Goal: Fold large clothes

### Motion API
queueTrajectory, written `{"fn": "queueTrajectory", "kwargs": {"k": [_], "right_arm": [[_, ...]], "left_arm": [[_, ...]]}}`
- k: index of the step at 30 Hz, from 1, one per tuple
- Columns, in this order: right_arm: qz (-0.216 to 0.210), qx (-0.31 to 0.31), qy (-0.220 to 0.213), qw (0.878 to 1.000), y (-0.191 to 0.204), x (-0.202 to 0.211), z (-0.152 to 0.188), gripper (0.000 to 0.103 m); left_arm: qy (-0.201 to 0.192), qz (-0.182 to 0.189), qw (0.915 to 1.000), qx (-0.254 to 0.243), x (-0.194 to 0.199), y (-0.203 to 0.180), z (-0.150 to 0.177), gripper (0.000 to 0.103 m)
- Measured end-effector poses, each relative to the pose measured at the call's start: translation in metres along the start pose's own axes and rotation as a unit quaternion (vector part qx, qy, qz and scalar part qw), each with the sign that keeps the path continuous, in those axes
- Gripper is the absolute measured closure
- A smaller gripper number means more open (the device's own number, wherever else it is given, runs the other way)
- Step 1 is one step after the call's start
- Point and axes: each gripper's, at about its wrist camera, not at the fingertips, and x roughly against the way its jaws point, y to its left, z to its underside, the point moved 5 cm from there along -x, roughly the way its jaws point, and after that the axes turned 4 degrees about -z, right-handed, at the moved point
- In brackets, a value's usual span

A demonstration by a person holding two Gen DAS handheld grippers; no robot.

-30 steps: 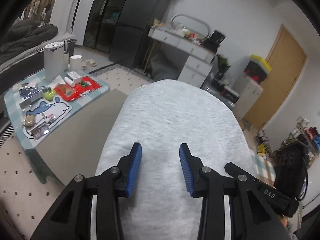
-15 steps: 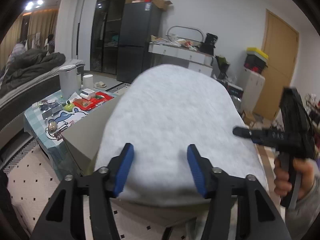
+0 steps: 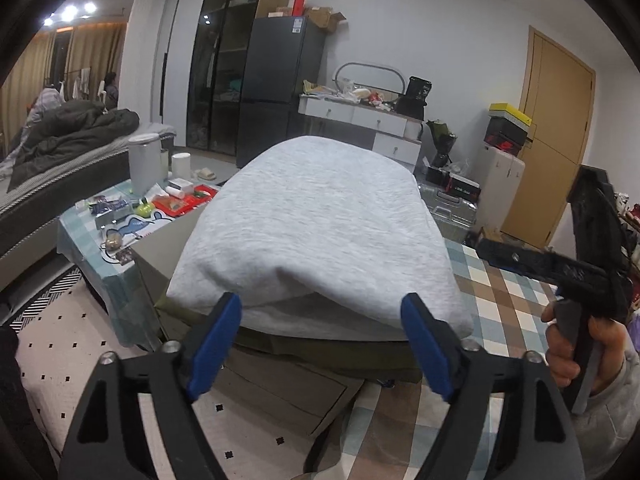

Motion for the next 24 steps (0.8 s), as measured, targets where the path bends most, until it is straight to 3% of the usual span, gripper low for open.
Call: {"fn": "queueTrajectory", "kwargs": {"k": [2,6,11,24], "right_arm": [[-0.004,0.023,-0.004,1.0,0.008,0.007,0.005,0.002],[-0.018,0.058,-0.041,0.997,0.016,0.03,0.013,0.0],[-0.036,0.079,-0.058,0.995,0.017,0.049,0.019,0.0],[-0.06,0.118,-0.06,0.989,0.026,0.069,0.032,0.0]], "left_arm": [[-0.001,-0.007,1.0,0.001,-0.002,-0.005,-0.001,0.019],[-0.008,-0.019,0.9998,0.003,-0.005,-0.013,0.001,0.002],[-0.029,-0.044,0.9986,0.007,0.002,-0.02,0.006,0.001],[-0.06,-0.065,0.996,0.017,0.018,-0.019,0.013,0.001]]}}
